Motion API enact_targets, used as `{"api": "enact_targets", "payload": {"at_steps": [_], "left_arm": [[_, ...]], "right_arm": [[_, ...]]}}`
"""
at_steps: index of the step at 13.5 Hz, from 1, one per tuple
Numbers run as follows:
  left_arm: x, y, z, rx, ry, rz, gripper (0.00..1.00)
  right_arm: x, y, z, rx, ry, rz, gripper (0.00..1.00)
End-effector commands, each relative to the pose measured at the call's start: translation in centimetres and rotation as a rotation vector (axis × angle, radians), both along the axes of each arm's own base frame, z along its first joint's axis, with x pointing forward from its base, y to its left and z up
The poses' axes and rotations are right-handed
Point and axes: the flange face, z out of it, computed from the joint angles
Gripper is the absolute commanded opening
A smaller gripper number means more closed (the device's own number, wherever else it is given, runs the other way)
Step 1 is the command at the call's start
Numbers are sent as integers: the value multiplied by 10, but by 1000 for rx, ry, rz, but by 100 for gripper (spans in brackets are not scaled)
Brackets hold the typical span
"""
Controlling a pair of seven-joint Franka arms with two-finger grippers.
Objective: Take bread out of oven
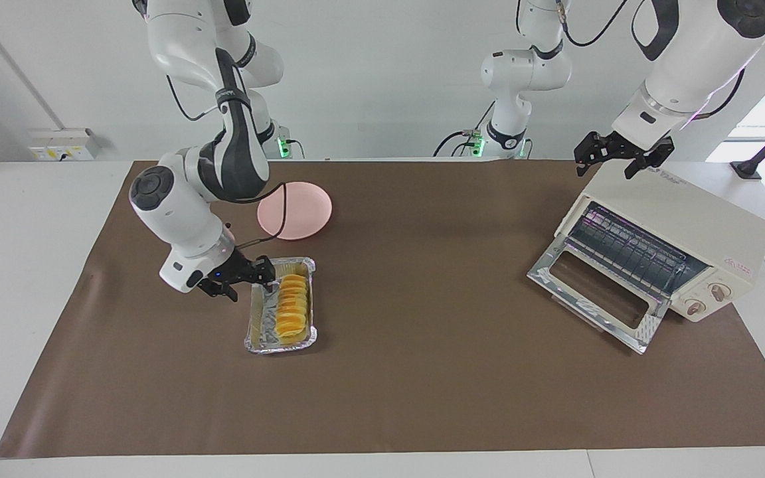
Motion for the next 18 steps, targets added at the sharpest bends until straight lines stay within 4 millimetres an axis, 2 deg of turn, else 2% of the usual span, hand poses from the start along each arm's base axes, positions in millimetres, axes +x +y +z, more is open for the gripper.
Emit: {"api": "enact_targets", "payload": {"at_steps": [1, 7, 10, 13, 16, 17, 18], "left_arm": [[-5, 2, 3, -10, -12, 15, 100], [-5, 2, 3, -10, -12, 15, 100], [-5, 2, 3, -10, -14, 15, 100], [-5, 2, 3, -9, -14, 15, 100], [-5, 2, 4, -10, -14, 15, 100], [-5, 2, 3, -10, -12, 15, 100], [-5, 2, 3, -9, -12, 15, 100]], "right_arm": [[-6, 40, -8, -51, -19, -41, 100], [-4, 37, -46, -49, -23, -81, 100], [-6, 37, -59, -41, -18, -105, 97], [-9, 42, -63, -40, -2, -161, 95], [-15, 41, -74, -34, 9, -172, 88], [-19, 40, -80, -35, 3, -174, 83], [-20, 40, -83, -35, 0, -175, 75]]}}
